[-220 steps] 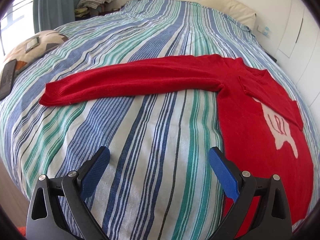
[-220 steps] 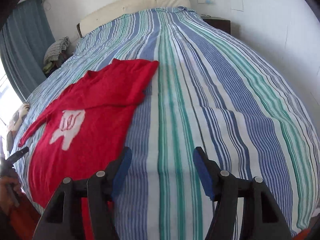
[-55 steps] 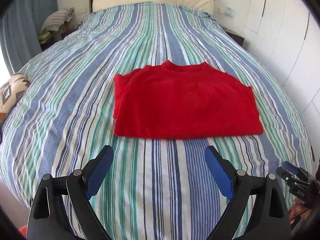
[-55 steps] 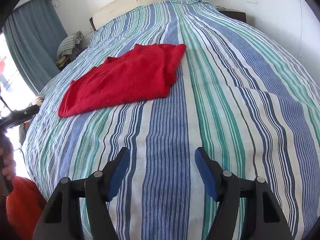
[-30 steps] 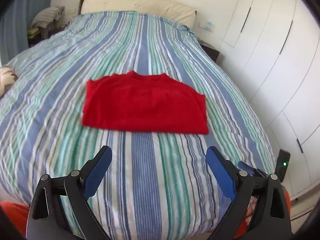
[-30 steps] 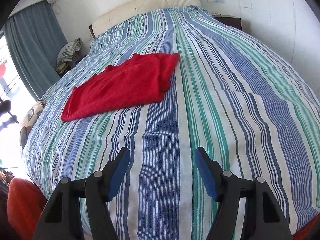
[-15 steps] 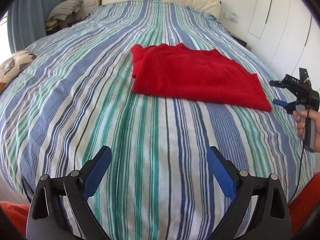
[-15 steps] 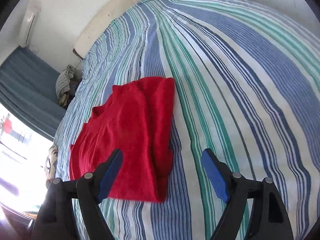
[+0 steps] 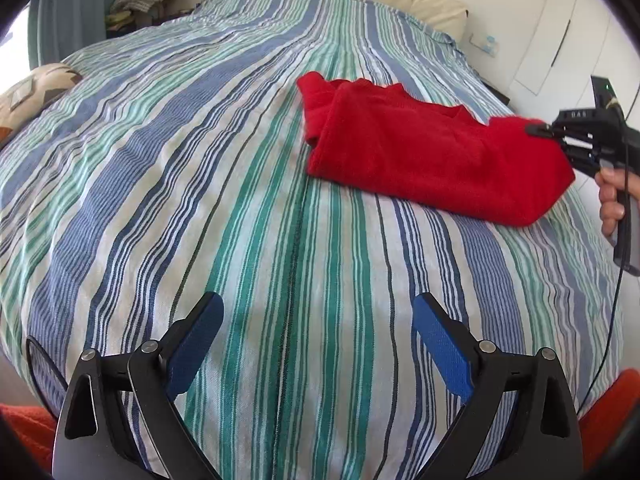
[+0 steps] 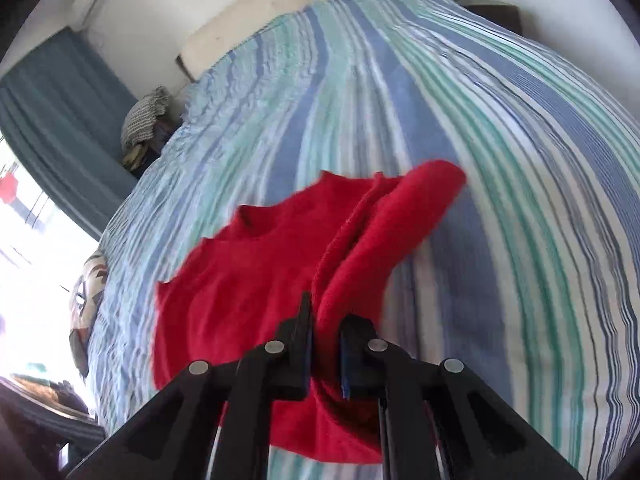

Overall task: Fold small clothes
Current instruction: 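Grasp the folded sweater edge with the right tool and fold it over again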

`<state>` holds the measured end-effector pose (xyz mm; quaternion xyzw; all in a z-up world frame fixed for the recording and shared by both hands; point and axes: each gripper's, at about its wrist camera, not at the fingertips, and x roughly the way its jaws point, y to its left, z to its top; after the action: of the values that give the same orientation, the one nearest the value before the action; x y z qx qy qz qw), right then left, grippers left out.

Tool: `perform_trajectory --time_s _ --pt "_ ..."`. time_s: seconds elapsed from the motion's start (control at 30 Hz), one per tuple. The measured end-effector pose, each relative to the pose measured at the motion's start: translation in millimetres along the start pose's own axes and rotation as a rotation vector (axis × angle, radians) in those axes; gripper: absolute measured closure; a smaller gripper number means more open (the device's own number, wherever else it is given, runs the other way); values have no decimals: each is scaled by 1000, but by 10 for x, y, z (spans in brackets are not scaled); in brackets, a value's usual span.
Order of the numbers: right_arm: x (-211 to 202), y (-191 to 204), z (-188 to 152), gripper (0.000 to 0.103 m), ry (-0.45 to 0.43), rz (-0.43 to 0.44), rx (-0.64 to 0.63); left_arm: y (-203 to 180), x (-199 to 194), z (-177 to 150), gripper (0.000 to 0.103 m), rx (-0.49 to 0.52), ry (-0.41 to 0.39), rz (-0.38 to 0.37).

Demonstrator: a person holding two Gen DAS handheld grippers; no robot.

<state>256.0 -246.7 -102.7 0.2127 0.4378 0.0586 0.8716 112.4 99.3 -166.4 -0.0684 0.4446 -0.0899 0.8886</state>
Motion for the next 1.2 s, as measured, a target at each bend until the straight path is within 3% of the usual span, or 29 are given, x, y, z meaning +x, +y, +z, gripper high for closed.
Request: perform_trajectory --time_s 0.13,0.27,0.33,0.4,0.47,0.53,0.6,0.67,0.73,0.8,0.87,0.9,1.0,1.07,1.2 --pt "307 1007 46 92 71 112 -121 78 -28 21 7 -22 -7 4" --pt "841 1723 -153 92 127 119 -204 172 -47 15 7 -52 -9 19" --pt "1142 1861 -307 82 202 163 -187 222 -38 7 7 -65 -3 32" --pt "1364 1835 -432 56 316 326 -73 278 -43 -3 7 -84 2 38" --pt "1322 1777 -493 53 332 463 5 328 -65 -3 7 -106 0 33" --pt "1129 1713 -451 53 292 513 -18 362 -85 6 7 -124 -2 22" --pt "895 1645 -404 53 235 433 -91 389 -79 13 7 -137 -1 12" --pt "748 1614 -371 53 186 266 -231 399 -62 23 7 -148 4 4" --pt "754 1602 -428 53 186 151 -335 388 -47 20 7 -152 9 -1" --pt "858 1622 -522 58 201 98 -402 369 -31 16 7 -149 14 -2" --pt "995 1728 -682 63 201 74 -474 362 -22 6 7 -140 17 9" --pt "1095 1774 -778 70 222 78 -507 362 -18 0 7 -137 19 15" --pt "1449 2020 -1234 75 320 28 -674 386 -17 -14 7 -142 22 26" --pt "1414 2121 -1418 75 276 -12 -779 405 -17 -6 7 -149 23 29" --pt "885 1995 -1281 75 180 83 -703 418 -21 0 7 -156 21 27"
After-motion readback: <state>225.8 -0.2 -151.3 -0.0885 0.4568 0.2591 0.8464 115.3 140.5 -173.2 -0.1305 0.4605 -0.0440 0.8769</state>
